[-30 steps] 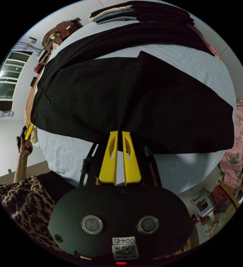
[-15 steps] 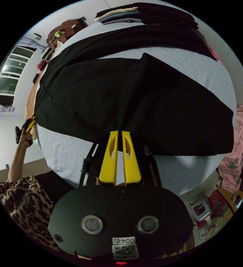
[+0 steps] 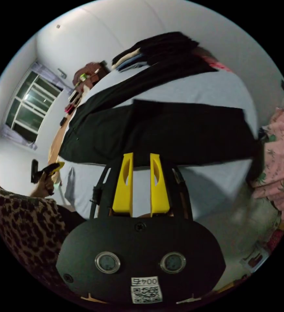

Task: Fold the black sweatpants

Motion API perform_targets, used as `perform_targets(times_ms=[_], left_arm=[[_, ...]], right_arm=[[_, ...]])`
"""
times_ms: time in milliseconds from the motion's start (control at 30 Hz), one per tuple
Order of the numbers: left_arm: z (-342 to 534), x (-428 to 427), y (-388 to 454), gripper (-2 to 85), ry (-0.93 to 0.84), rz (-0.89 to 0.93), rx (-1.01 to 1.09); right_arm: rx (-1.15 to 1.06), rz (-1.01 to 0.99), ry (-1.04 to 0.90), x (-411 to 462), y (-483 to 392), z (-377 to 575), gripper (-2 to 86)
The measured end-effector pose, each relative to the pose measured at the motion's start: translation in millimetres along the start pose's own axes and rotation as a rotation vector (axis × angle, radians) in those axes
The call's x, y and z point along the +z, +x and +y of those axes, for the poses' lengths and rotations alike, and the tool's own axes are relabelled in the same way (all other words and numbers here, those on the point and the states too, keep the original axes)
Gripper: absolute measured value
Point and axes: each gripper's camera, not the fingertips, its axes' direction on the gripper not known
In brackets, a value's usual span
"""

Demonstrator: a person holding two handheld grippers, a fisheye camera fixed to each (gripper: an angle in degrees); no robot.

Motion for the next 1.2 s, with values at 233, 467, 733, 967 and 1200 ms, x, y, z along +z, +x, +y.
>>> perform_targets(times_ms=[233,467,733,967,1200], left_arm=[[60,123,98,1.8,-0.144,-0.133,0.058],[103,180,137,0.9,-0.054,-0.31,-0.058],[134,233,160,0.7,-0.052,-0.382,-0.056],[169,280,183,0.8,0.006,-0.505,-0.004],[193,313,188,1.0,0.027,-0.538,0.056]], right_arm=[[0.298,0.152,0.12,-87,196,11,9.7],[0.217,-0.055,0.003,-89,266,-13,8.5],[0.049,0.024,-0.069,-115,276,-34,0.8],[0.017,0.113,-0.202,-116,305,-28,-0.5],[-0.089,0.163,-0.243,-157,305,-47,1.3]])
